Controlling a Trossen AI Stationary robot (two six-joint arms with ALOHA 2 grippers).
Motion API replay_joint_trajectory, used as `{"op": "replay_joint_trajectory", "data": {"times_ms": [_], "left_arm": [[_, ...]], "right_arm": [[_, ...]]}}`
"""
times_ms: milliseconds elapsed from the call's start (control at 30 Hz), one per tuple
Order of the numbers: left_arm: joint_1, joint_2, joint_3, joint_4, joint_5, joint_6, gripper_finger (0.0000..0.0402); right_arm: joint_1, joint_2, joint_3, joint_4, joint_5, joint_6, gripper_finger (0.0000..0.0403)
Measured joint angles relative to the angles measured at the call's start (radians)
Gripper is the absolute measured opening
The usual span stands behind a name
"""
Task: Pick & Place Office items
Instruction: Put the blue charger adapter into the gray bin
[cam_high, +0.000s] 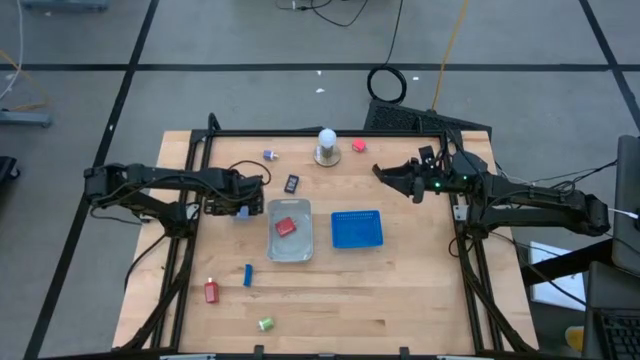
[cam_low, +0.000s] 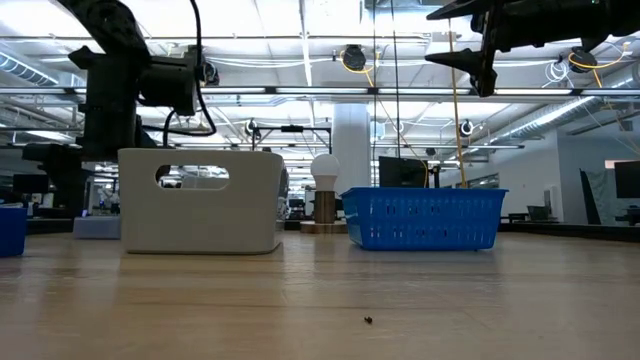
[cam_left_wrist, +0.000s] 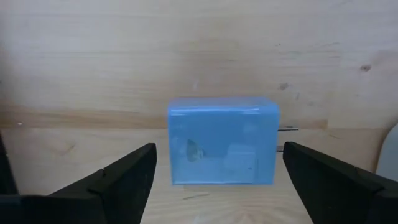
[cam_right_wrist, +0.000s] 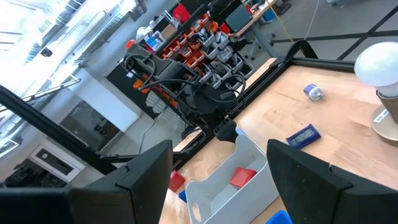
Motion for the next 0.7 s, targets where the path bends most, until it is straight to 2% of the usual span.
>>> {"op": "replay_joint_trajectory", "data": {"times_ms": [267, 400, 533, 700], "left_arm": [[0.0, 0.004, -0.037, 0.027, 0.004, -0.012, 0.0364], [0.0, 0.004, -0.056, 0.027, 0.01, -0.019, 0.0357], [0.0, 0.004, -0.061, 0.028, 0.011, -0.019, 0.032], [0.0, 0.004, -0.061, 0.045, 0.012, 0.001, 0.0233]], "right_arm": [[0.0, 0.0, 0.0, 0.008, -0.018, 0.005, 0.0256], [0.0, 0.0, 0.0, 0.008, -0.018, 0.005, 0.0256], [0.0, 0.0, 0.0, 0.008, -0.018, 0.006, 0.0256], [0.0, 0.0, 0.0, 0.008, -0.018, 0.005, 0.0256]]}}
